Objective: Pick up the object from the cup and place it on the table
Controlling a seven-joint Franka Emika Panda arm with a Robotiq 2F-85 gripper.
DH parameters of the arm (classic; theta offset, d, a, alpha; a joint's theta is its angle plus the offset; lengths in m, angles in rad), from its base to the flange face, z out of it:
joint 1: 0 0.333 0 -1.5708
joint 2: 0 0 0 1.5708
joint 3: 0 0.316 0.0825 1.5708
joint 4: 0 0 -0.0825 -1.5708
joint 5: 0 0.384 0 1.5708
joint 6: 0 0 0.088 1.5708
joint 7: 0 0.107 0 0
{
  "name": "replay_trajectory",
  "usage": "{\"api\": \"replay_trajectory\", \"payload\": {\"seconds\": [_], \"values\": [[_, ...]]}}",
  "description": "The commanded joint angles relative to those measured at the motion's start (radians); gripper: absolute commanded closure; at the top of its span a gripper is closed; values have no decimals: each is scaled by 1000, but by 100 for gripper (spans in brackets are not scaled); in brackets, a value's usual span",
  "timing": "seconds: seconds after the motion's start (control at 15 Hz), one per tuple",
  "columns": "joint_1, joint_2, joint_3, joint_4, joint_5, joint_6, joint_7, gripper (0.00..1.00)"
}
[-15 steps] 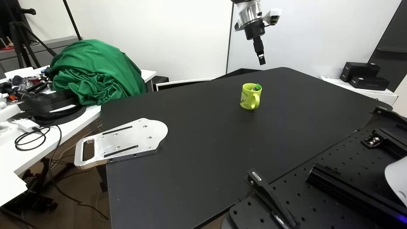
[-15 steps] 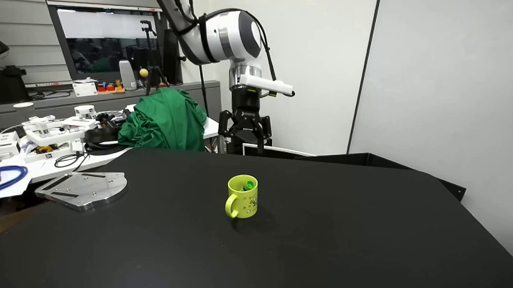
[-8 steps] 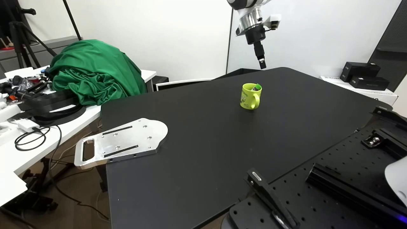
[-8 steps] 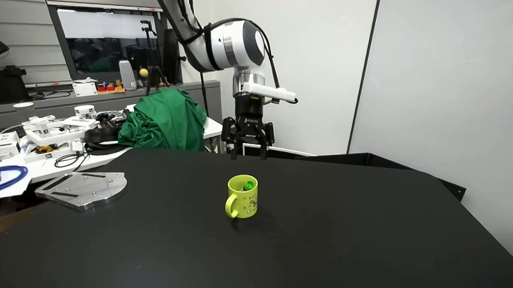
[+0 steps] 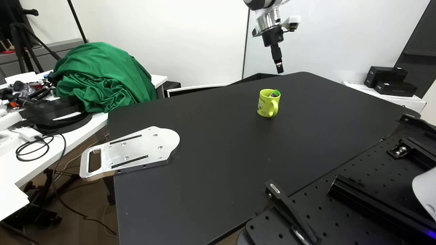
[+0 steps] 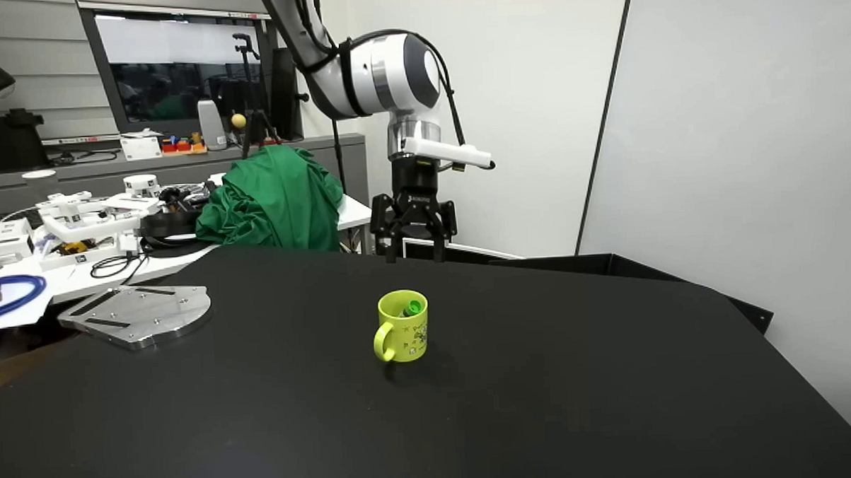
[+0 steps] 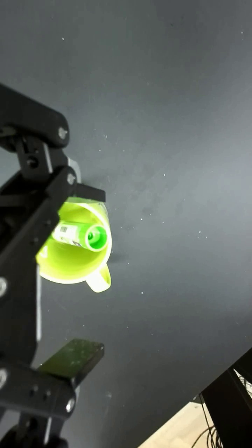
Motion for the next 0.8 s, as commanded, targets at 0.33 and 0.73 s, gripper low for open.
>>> {"api": "replay_trajectory", "payload": {"seconds": [0.33, 0.73], "values": [[-18, 59, -2, 66, 3, 64, 28, 0], [-15, 124, 0, 118, 12, 44, 56, 0]]}}
